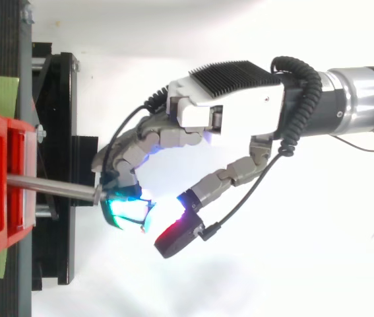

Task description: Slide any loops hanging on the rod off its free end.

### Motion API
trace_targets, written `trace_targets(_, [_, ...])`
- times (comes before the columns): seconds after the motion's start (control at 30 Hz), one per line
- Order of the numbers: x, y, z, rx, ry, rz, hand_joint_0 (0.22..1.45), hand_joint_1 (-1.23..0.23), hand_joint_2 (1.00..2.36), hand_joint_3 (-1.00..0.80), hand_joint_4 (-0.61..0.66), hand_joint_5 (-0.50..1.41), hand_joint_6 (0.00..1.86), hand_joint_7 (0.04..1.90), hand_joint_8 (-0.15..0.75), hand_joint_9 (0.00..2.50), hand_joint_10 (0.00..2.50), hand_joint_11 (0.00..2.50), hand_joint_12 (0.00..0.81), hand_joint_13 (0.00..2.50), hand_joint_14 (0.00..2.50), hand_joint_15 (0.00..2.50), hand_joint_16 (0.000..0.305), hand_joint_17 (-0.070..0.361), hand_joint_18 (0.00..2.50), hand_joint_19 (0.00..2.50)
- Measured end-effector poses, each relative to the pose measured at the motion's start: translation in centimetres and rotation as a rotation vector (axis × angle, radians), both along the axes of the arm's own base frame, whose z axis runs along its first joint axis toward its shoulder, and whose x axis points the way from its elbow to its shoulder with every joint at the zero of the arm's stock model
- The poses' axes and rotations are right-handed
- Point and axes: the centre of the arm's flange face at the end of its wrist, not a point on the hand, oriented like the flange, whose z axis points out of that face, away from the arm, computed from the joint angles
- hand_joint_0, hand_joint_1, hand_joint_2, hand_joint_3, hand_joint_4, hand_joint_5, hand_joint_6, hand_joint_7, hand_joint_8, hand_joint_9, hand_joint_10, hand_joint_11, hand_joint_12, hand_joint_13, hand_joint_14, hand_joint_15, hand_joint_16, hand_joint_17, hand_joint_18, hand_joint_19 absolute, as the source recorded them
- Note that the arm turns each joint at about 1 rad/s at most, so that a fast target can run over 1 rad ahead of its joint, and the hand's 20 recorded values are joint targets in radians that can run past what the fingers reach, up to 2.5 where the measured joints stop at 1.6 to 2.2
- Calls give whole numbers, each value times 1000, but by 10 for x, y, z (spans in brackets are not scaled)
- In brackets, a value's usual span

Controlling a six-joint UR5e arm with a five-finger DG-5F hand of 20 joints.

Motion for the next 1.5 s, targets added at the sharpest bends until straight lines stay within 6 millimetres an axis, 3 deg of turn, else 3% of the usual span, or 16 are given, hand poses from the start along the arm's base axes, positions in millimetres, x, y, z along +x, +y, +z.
trace_targets(0.4, [-28, -1, 6, -63, 241, -29, 606, -688, 1010, -114, 98, -122, 894, 972, 310, 744, 8, 272, 377, 542, 4, 140, 52, 117, 717, 362])
trace_targets(1.27, [-54, 0, 53, -12, 390, -128, 622, -746, 1016, -212, 68, -143, 902, 973, 273, 735, 10, 303, 338, 518, 5, 148, 44, 100, 665, 397])
trace_targets(1.37, [-56, 2, 62, 15, 398, -152, 599, -669, 1014, -237, 119, -134, 902, 1009, 283, 759, 10, 303, 343, 522, 7, 157, 46, 103, 672, 405])
trace_targets(1.5, [-58, 5, 67, 45, 407, -176, 593, -449, 1012, -279, 141, -121, 898, 1057, 285, 785, 10, 293, 342, 511, 6, 177, 46, 103, 635, 450])
